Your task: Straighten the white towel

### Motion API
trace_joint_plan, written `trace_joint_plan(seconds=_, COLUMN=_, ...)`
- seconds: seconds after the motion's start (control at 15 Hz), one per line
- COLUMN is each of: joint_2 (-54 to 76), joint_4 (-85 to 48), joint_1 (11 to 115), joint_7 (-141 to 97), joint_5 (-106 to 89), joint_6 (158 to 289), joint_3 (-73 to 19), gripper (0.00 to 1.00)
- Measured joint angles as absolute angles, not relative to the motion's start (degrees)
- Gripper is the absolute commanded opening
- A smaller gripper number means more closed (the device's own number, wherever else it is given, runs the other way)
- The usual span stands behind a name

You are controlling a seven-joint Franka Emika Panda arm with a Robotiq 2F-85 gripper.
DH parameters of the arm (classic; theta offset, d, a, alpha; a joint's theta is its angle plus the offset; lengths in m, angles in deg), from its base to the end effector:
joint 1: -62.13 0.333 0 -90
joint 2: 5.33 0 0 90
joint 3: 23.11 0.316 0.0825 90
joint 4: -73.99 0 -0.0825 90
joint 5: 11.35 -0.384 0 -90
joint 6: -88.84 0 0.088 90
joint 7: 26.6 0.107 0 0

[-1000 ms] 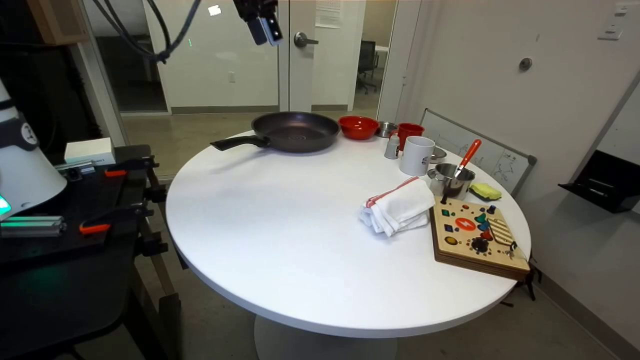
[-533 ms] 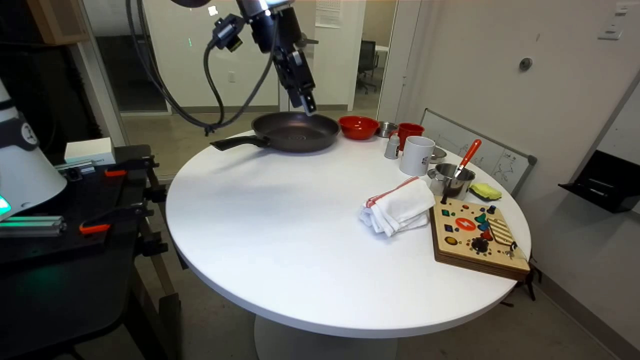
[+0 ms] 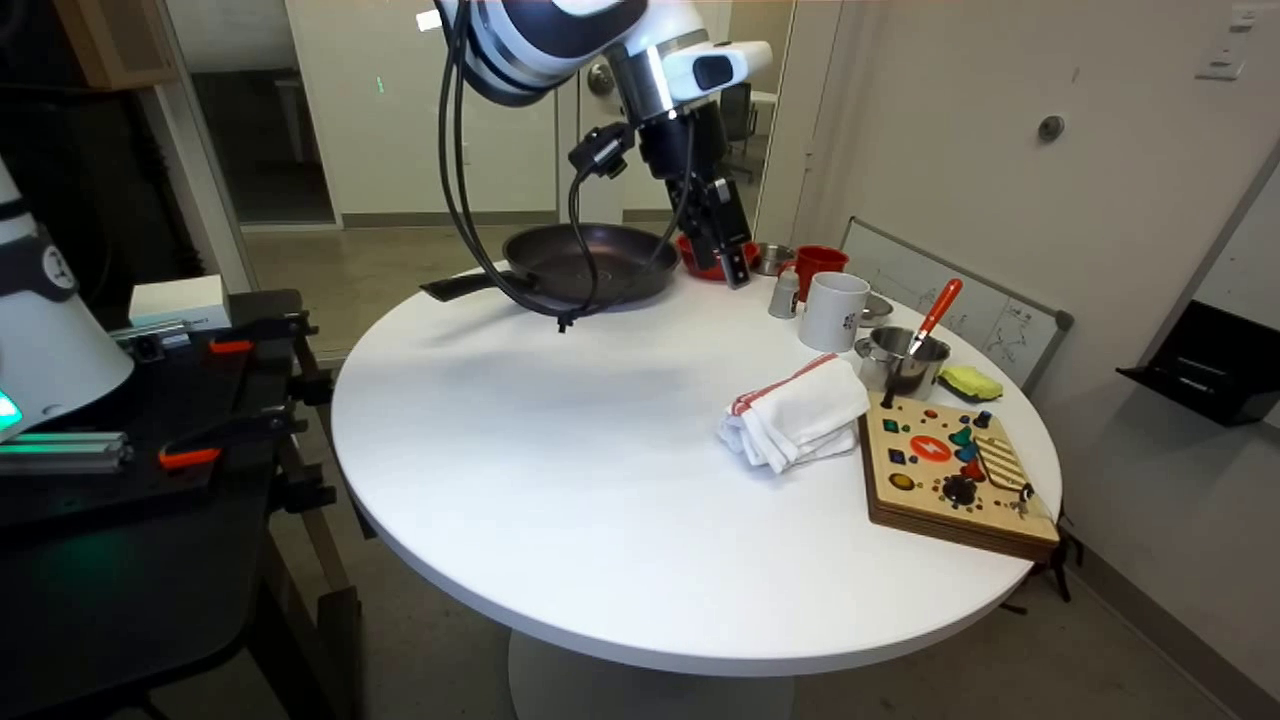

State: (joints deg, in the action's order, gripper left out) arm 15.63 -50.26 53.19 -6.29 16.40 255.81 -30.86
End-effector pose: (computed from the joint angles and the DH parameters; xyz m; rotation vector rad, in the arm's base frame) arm 0.5763 -0.1410 0.2600 2.8521 -0.2503 0.5383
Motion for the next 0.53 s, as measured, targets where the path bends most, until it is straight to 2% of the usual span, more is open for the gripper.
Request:
trace_joint_plan(seconds=0.27, joint_2=16.3, joint_4=-49.6, joint_1=53.9, joint_7=-6.6, joint_5=15.4, joint_6=255.8, joint_3=-31.6, gripper=1.00)
trace_joint_plan(seconds=0.53, joint_2=17.2, joint_4=-49.5, joint_1=59.8, joint_7=-7.0, joint_5=15.1, joint_6=255.6, joint_3=-38.2, gripper=1.00)
